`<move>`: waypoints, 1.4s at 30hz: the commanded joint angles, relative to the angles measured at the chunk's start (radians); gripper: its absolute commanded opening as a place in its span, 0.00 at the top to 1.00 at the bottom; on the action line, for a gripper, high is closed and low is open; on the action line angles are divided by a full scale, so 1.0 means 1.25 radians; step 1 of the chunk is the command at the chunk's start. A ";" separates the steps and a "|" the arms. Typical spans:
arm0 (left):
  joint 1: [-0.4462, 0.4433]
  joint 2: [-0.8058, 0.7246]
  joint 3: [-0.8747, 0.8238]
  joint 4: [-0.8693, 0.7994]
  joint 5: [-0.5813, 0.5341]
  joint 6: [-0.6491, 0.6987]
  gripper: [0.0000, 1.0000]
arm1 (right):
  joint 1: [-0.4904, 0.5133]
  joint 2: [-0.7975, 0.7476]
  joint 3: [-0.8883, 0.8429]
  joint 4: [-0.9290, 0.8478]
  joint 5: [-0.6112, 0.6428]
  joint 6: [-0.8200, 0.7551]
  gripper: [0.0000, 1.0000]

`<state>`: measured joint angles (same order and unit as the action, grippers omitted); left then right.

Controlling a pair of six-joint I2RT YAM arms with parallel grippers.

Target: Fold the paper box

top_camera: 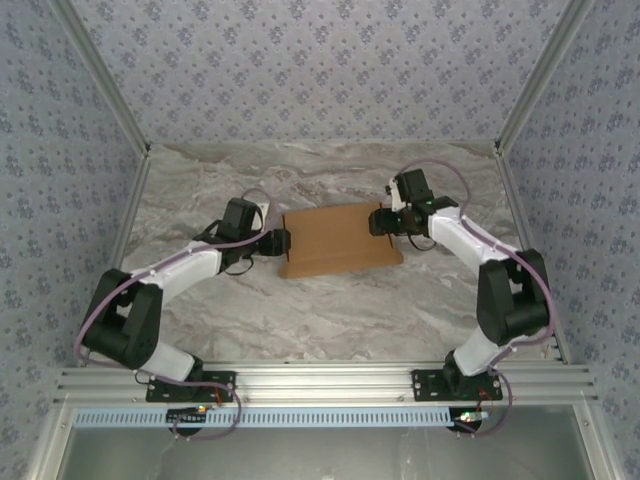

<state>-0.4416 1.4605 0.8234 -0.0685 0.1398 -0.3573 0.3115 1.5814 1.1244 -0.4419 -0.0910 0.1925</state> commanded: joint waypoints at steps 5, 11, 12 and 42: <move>-0.005 -0.041 0.019 0.062 -0.059 0.019 0.22 | 0.075 -0.137 -0.060 -0.019 0.086 -0.010 0.25; -0.001 0.028 0.104 0.052 -0.032 0.057 0.21 | 0.166 -0.208 -0.138 0.016 0.191 0.018 0.21; 0.000 0.046 0.120 0.049 -0.023 0.063 0.22 | 0.177 -0.217 -0.155 0.021 0.202 0.024 0.21; -0.023 0.522 0.690 -0.335 0.211 0.308 0.22 | 0.239 -0.271 -0.338 0.190 0.034 -0.032 0.16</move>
<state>-0.4778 2.0689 1.6131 -0.3626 0.3122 -0.0078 0.6147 1.2125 0.6983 -0.2230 0.0486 0.2008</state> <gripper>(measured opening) 0.784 0.843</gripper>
